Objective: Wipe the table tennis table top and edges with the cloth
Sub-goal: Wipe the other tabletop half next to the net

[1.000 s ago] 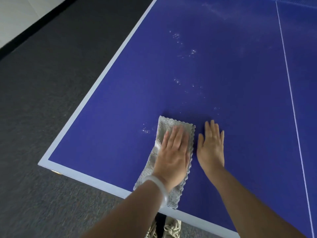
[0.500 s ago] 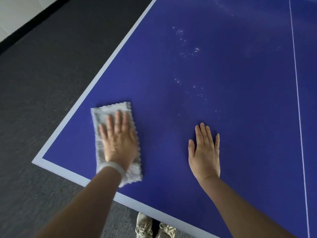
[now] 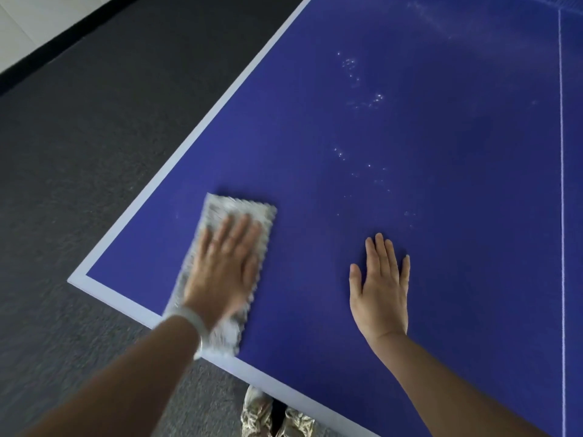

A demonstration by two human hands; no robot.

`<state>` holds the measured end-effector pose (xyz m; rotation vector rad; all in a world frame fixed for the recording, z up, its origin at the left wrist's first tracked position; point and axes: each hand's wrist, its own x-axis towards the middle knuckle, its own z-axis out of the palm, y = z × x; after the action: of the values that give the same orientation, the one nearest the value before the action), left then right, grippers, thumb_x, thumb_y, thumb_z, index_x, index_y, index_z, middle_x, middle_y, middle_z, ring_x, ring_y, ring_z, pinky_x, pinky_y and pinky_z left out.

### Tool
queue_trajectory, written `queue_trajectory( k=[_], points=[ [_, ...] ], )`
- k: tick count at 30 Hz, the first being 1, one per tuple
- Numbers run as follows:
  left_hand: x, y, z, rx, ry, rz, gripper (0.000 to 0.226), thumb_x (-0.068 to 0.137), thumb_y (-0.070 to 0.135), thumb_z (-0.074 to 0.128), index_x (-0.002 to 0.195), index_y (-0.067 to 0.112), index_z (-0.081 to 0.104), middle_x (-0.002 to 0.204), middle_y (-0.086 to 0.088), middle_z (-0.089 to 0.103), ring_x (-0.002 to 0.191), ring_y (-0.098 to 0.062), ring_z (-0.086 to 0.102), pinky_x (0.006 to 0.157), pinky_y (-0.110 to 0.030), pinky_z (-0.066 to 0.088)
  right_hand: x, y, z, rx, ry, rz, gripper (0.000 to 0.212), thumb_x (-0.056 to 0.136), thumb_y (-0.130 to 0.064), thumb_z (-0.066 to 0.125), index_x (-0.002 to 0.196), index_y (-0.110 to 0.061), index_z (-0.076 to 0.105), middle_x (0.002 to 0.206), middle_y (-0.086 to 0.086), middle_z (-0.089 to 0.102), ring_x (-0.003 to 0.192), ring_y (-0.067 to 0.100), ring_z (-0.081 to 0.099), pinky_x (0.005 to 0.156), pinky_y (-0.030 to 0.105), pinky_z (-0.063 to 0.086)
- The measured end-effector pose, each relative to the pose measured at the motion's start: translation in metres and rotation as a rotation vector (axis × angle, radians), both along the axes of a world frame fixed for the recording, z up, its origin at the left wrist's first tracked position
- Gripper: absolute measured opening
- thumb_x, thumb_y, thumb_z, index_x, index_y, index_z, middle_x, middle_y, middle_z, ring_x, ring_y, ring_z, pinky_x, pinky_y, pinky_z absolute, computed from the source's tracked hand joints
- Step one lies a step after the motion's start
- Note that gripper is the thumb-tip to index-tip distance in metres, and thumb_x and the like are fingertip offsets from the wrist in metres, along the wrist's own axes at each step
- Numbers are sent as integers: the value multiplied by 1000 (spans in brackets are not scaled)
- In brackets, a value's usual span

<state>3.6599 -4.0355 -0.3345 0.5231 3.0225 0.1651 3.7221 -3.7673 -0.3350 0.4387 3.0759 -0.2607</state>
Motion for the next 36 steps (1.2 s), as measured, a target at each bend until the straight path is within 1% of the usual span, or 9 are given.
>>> queue_trajectory(
  k=[4, 10, 15, 18, 23, 25, 28, 32, 36],
  points=[
    [-20, 30, 1, 53, -30, 369, 60, 101, 37, 13, 159, 27, 1, 166, 5, -3, 153, -24, -7, 122, -52, 0, -1, -1, -1, -8, 18, -11, 72, 99, -49, 5, 158, -11, 25, 166, 4, 19, 155, 19, 12, 126, 47, 2],
    [83, 124, 2, 55, -42, -104, 64, 101, 37, 21, 159, 17, 2, 166, -7, -2, 152, -33, -7, 119, -58, 13, 1, 1, -1, -48, 2, 21, 68, 102, -47, 7, 159, -12, 17, 168, 2, 10, 155, 16, 2, 126, 46, -3],
    [81, 56, -1, -14, -37, -285, 59, 105, 44, 17, 159, 26, 2, 167, 2, 0, 153, -25, -4, 120, -53, 11, 0, 2, -1, 5, -7, 30, 74, 98, -50, 4, 159, -10, 18, 167, 5, 12, 155, 20, 5, 126, 49, 0],
    [36, 22, 0, -28, -22, -114, 58, 104, 42, 16, 159, 27, 3, 166, 4, 1, 153, -21, -6, 122, -53, 11, 0, -1, -2, 41, -18, 17, 74, 99, -50, 6, 158, -8, 20, 167, 7, 15, 155, 23, 10, 126, 51, 3],
    [-7, 43, 1, 107, -16, 465, 58, 103, 41, 13, 159, 28, 4, 166, 6, -2, 152, -19, -9, 123, -50, -2, 0, -3, -2, 48, -25, 10, 73, 100, -50, 7, 158, -8, 21, 166, 8, 18, 154, 24, 12, 125, 52, 6],
    [-2, 66, 4, 112, -33, 521, 61, 103, 40, 14, 159, 23, -2, 166, 1, -9, 152, -24, -14, 121, -52, -6, 0, -3, -1, 30, -18, 9, 73, 99, -50, 7, 158, -9, 22, 166, 7, 18, 155, 23, 12, 126, 51, 4],
    [12, 77, 11, 158, -95, 365, 62, 103, 41, 17, 158, 25, -6, 164, 2, -15, 149, -24, -22, 120, -52, -12, -1, -3, 0, -3, -4, 5, 67, 103, -46, 14, 158, -9, 22, 166, 6, 17, 155, 21, 10, 126, 49, 2],
    [8, 26, 26, 383, -119, 78, 51, 106, 32, 27, 157, 25, 22, 165, 5, 4, 152, -15, -11, 122, -41, -12, -2, -5, 4, -12, -17, -10, 66, 102, -44, 21, 159, -12, 19, 167, 2, 14, 155, 17, 7, 126, 46, -1],
    [-13, -58, 25, 198, -9, 30, 51, 105, 30, 27, 154, 17, 33, 163, -3, 21, 153, -21, 6, 124, -46, -2, -3, -5, 7, -49, -40, -45, 60, 104, -36, 33, 158, -12, 23, 167, 2, 17, 155, 16, 8, 126, 46, 0]
  ],
)
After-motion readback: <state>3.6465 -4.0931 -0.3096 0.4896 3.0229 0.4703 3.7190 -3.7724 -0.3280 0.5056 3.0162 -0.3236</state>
